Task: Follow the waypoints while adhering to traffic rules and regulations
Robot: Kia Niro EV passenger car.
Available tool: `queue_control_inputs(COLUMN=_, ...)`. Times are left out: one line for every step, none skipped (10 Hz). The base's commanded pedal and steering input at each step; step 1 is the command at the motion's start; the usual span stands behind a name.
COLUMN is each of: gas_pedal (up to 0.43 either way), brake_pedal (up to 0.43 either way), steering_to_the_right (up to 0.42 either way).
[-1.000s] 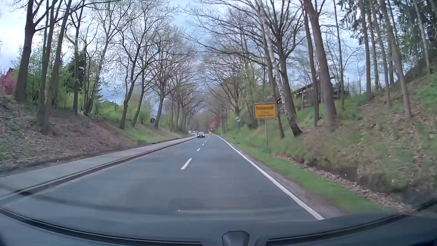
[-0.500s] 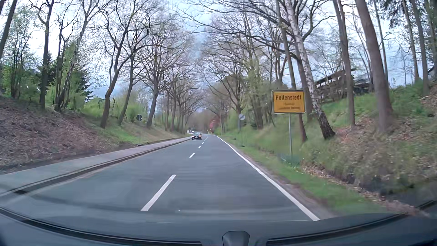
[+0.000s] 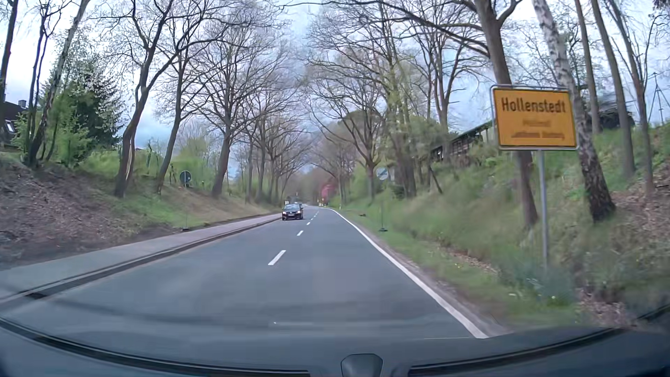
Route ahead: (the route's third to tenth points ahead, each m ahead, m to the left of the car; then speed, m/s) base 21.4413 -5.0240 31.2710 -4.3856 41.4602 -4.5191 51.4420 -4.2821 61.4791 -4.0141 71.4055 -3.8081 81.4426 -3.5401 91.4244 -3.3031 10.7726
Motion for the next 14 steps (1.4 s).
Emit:
queue_control_inputs(gas_pedal=0.020, brake_pedal=0.000, steering_to_the_right=-0.004)
queue_control_inputs(gas_pedal=0.020, brake_pedal=0.000, steering_to_the_right=-0.004)
queue_control_inputs(gas_pedal=0.020, brake_pedal=0.000, steering_to_the_right=-0.004)
queue_control_inputs(gas_pedal=0.020, brake_pedal=0.000, steering_to_the_right=-0.004)
queue_control_inputs(gas_pedal=0.028, brake_pedal=0.000, steering_to_the_right=-0.004)
queue_control_inputs(gas_pedal=0.059, brake_pedal=0.000, steering_to_the_right=-0.004)
queue_control_inputs(gas_pedal=0.059, brake_pedal=0.000, steering_to_the_right=-0.004)
queue_control_inputs(gas_pedal=0.059, brake_pedal=0.000, steering_to_the_right=-0.004)
queue_control_inputs(gas_pedal=0.059, brake_pedal=0.000, steering_to_the_right=-0.004)
queue_control_inputs(gas_pedal=0.067, brake_pedal=0.000, steering_to_the_right=-0.004)
queue_control_inputs(gas_pedal=0.067, brake_pedal=0.000, steering_to_the_right=-0.004)
queue_control_inputs(gas_pedal=0.079, brake_pedal=0.000, steering_to_the_right=-0.004)
queue_control_inputs(gas_pedal=0.079, brake_pedal=0.000, steering_to_the_right=-0.005)
queue_control_inputs(gas_pedal=0.079, brake_pedal=0.000, steering_to_the_right=-0.004)
